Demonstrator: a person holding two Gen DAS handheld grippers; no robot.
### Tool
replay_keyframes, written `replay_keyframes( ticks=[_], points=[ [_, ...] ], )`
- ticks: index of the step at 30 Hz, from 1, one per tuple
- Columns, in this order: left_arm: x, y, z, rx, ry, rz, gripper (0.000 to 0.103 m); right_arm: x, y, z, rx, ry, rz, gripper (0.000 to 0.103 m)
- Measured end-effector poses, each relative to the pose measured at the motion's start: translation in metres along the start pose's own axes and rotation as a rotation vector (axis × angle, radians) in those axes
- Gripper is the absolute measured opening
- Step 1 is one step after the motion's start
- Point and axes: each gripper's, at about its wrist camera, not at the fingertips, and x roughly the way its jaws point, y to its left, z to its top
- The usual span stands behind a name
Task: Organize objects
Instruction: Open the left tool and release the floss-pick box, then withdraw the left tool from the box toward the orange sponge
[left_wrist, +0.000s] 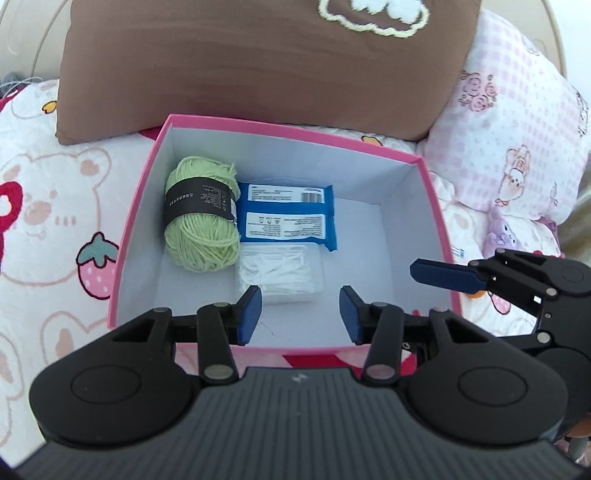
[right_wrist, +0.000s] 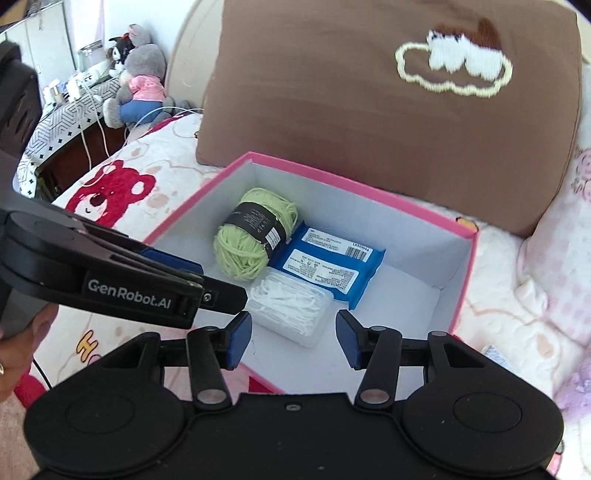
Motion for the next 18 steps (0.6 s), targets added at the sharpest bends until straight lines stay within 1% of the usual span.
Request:
replay_keyframes(
  ticks=[3, 5, 7, 11, 16, 18],
  points=[
    [-0.011, -0.003, 0.000, -0.014, 0.020, -0.010, 0.045, -0.012, 0.001, -0.001, -0.010, -0.001, 0.002, 0.056],
    [-0.018, -0.006, -0.001, -0.013, 0.032, 0.020, 0.045, -0.021, 0.003, -0.002, -0.019, 0.000, 0.003, 0.057],
    [-0.025, -0.011, -0.003, 0.010, 0.039, 0.052, 0.046, -0.031, 0.005, -0.002, -0.036, -0.003, 0.009, 0.057],
    [-0.044, -0.016, -0.010, 0.027, 0.034, 0.071, 0.049, -0.051, 0.009, -0.003, -0.059, -0.023, 0.012, 0.058],
    [-0.069, -0.027, -0.022, 0.068, 0.004, 0.090, 0.058, -0.072, 0.012, -0.006, -0.062, -0.053, 0.030, 0.074],
    [-0.075, -0.030, -0.027, 0.073, -0.002, 0.100, 0.060, -0.077, 0.014, -0.008, -0.078, -0.043, 0.037, 0.077]
  ],
)
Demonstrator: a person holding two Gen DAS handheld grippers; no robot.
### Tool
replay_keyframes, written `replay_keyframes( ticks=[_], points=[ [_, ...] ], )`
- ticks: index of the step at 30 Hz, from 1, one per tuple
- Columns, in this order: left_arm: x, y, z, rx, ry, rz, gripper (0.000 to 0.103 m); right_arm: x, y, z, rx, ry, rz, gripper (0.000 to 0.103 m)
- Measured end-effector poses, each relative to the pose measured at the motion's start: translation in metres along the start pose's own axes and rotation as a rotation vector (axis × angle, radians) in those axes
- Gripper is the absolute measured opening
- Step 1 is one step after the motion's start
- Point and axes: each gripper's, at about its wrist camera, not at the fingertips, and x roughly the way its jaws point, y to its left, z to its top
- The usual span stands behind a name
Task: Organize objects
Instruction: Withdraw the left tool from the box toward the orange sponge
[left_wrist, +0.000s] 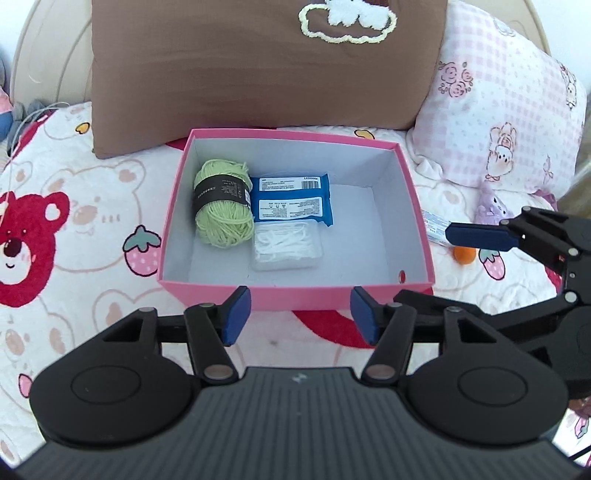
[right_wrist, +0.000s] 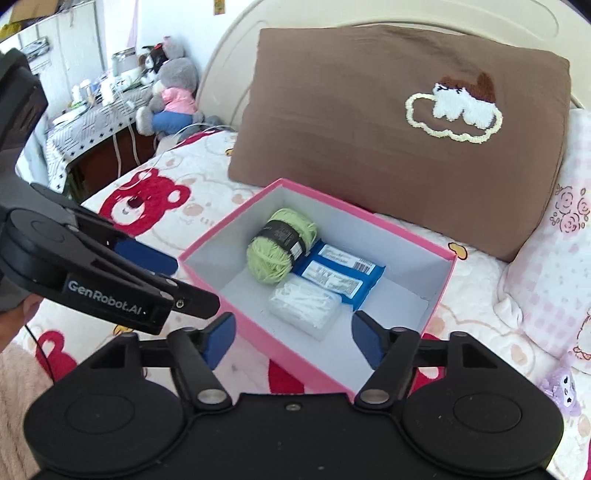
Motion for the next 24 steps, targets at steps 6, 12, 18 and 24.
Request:
replay_keyframes(
  ticks=[6, 12, 18, 24],
  points=[
    [-0.017, -0.010, -0.010, -0.008, 0.002, -0.009, 0.067, -0.023, 0.003, -0.007, -0.007, -0.011, 0.011, 0.093],
    [-0.036, -0.025, -0.020, 0.009, -0.018, -0.037, 0.085, -0.048, 0.006, -0.015, -0.045, -0.024, -0.029, 0.093],
    [-0.051, -0.045, -0.034, 0.089, -0.028, -0.023, 0.095, -0.070, 0.003, -0.031, -0.073, -0.023, -0.026, 0.093],
    [-0.057, -0.058, -0.043, 0.106, -0.006, -0.074, 0.098, -0.094, -0.013, -0.048, -0.020, -0.036, 0.030, 0.093]
  ],
)
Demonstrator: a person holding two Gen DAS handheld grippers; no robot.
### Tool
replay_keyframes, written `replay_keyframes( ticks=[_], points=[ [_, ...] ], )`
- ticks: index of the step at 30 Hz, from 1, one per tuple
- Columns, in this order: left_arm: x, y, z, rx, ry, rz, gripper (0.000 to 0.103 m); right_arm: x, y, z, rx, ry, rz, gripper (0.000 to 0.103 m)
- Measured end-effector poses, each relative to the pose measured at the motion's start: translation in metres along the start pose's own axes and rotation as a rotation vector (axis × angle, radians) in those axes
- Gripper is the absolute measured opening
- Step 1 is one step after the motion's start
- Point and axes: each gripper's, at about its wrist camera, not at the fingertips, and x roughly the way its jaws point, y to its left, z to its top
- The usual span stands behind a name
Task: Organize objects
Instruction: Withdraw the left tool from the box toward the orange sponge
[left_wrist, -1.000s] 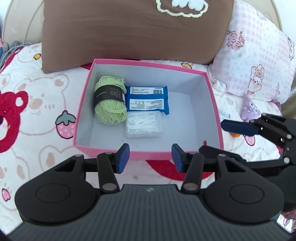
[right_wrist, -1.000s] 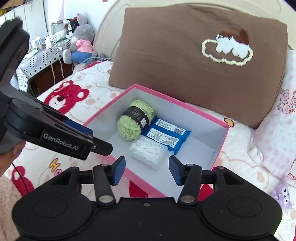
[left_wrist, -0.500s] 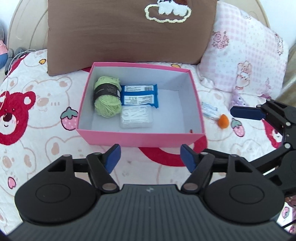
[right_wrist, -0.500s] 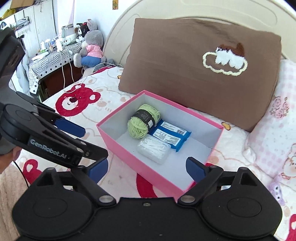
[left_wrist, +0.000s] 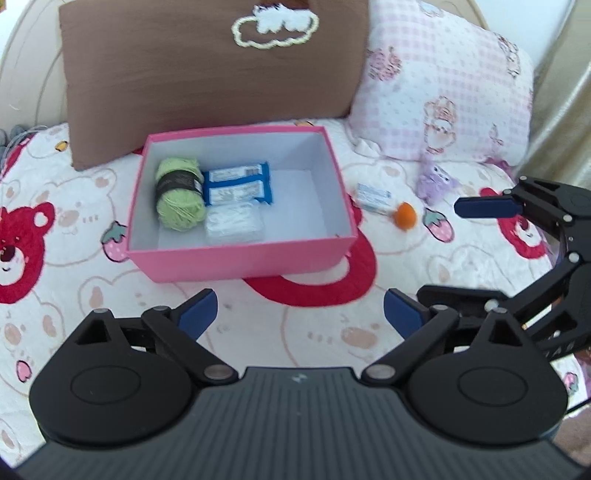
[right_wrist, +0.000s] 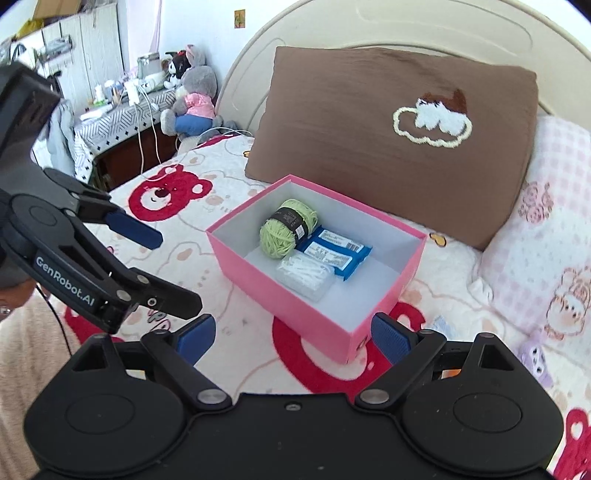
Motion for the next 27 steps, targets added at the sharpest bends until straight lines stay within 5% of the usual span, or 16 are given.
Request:
replay_keyframes(
  ticks=[27],
  points=[
    [0.037, -0.082, -0.017, 0.037, 0.110, -0.177, 0.098, -0.048, -0.036, -0.070, 0.016, 0.034, -0.022, 0.093]
  ],
)
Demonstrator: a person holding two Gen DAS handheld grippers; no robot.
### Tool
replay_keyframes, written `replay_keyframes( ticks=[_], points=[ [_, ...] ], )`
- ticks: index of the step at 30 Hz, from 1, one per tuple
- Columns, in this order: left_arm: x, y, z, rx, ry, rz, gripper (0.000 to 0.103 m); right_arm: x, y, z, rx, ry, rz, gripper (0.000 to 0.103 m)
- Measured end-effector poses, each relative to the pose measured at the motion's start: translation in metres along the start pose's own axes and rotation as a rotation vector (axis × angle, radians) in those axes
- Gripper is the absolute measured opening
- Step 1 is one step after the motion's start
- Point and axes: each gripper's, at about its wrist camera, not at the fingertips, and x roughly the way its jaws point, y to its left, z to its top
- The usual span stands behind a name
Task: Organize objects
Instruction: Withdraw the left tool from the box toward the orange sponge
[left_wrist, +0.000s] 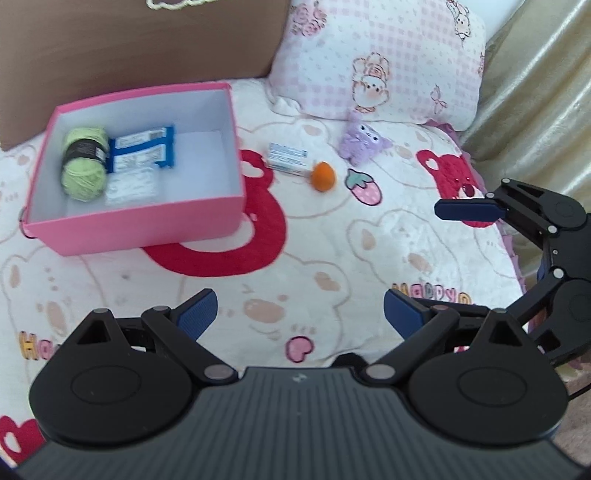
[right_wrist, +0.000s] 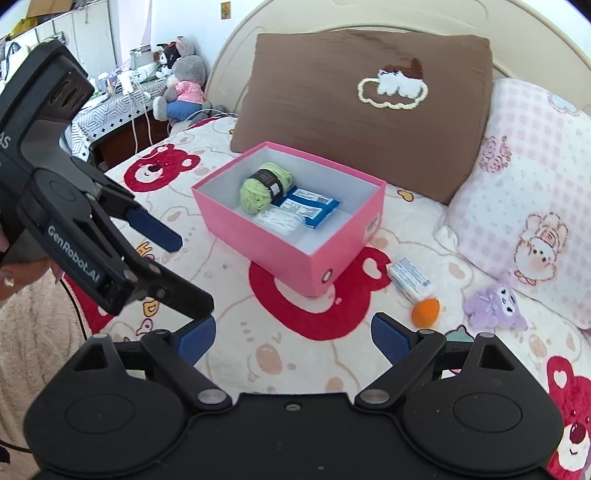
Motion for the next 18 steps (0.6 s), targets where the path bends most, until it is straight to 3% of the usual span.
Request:
replay_keyframes(
  ticks=[3, 6, 18],
  points=[
    [0.008, -0.008, 0.003, -0.002, -0.022, -0.008, 0.098, 0.000, -0.009, -0.006, 0.014, 0.000, -0.007, 0.093],
    [0.013, -0.022, 0.007, 0.058, -0.061, 0.021, 0.098, 0.002, -0.018, -0.011, 0.027, 0.002, -0.022, 0.093],
    [0.061, -0.041, 0.027, 0.087, -0.052, 0.016, 0.096, 0.020, -0.050, -0.031, 0.089, -0.008, -0.068, 0.093]
  ],
)
